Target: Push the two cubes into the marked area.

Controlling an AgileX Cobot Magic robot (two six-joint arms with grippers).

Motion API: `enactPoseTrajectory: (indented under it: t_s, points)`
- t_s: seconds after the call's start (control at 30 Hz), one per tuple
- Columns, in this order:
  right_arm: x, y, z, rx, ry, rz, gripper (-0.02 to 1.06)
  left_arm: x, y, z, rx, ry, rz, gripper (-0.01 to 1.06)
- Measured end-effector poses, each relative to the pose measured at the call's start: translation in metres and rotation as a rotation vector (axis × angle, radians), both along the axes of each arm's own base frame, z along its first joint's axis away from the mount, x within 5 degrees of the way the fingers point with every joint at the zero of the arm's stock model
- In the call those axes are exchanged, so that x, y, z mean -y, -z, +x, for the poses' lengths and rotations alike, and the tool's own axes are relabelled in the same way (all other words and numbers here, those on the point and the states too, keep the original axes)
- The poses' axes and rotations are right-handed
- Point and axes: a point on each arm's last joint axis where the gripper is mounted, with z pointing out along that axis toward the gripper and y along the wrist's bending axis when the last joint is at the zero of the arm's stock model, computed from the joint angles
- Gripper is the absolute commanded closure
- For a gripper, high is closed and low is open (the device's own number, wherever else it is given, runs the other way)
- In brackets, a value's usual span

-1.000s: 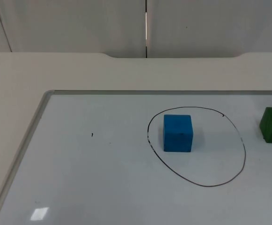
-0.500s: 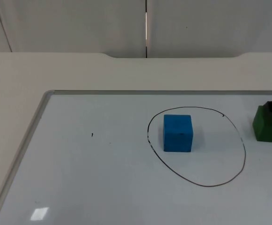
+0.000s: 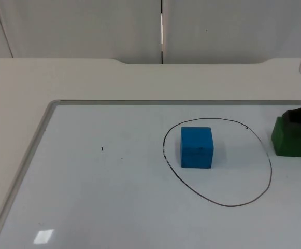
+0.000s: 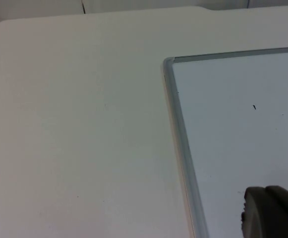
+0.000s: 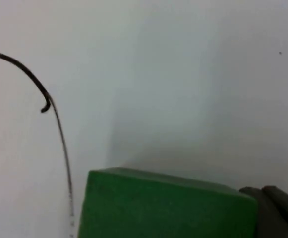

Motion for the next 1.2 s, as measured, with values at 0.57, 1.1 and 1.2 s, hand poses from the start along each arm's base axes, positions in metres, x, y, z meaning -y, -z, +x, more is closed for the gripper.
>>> enactPoseTrajectory:
  t_s: [0.57,1.1,1.2]
  points:
    - [-0.019,-0.003,0.002,0.068,-0.047,0.014,1.05,0.000,0.000,0.000,0.000,0.001,0.001,1.05]
    - [-0.020,-0.006,0.006,0.120,-0.001,0.053,1.05,0.000,0.000,0.000,0.000,0.001,0.001,1.05]
    - [-0.020,-0.006,0.007,0.121,0.005,0.057,1.05,0.000,0.000,0.000,0.000,0.001,0.001,1.05]
